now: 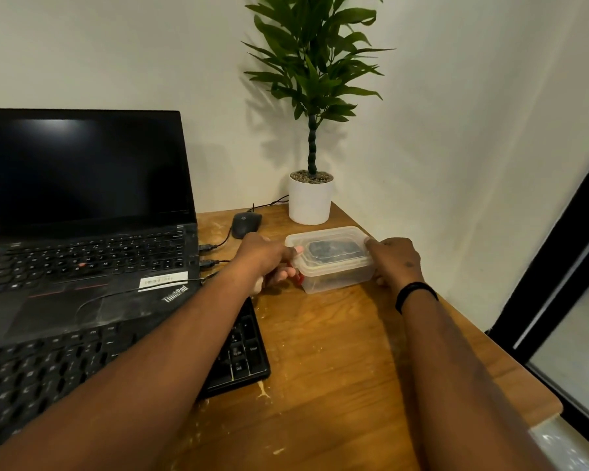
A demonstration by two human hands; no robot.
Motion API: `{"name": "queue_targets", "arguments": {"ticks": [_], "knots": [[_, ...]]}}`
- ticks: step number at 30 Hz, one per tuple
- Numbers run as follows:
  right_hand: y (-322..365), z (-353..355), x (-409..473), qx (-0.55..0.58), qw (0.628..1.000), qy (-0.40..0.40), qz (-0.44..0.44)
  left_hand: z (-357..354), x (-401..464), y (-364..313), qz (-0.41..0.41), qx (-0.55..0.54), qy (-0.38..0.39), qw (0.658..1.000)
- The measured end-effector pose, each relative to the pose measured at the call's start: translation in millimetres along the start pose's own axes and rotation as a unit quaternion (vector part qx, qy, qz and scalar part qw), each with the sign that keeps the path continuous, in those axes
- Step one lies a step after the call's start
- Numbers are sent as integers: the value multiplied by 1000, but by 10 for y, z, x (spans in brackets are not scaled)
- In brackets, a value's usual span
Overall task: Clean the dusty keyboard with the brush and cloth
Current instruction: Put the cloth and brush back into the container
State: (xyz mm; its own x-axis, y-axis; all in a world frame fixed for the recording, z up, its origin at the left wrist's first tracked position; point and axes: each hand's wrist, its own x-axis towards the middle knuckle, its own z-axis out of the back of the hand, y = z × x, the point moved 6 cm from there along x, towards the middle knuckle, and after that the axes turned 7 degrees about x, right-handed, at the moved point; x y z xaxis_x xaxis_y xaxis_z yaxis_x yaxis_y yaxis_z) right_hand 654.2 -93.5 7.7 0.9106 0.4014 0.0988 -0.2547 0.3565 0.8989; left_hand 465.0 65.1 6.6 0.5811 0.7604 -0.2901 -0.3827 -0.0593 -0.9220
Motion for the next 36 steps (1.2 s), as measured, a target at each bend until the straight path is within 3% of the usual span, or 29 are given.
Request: {"name": "queue_targets", "arguments": {"ticks": [7,15,18,21,28,36], "knots": [[-41,-10,5,28,999,20,-35,39,37,-27,17,37,24,999],[-26,56,30,55,997,-52,-6,84,4,-107,-51,1,-83,995],[-12,56,11,68,996,-58,-3,24,-34,-196,-97,48,-158,982],[-16,52,-1,101,993,-59,-12,-26,-9,-212,-124,117,-183,968],[15,33,12,77,993,-81,31,-39,36,-26,23,40,-7,999],[5,23,10,57,994,-85,43,-22,71,50,49,24,41,998]]}}
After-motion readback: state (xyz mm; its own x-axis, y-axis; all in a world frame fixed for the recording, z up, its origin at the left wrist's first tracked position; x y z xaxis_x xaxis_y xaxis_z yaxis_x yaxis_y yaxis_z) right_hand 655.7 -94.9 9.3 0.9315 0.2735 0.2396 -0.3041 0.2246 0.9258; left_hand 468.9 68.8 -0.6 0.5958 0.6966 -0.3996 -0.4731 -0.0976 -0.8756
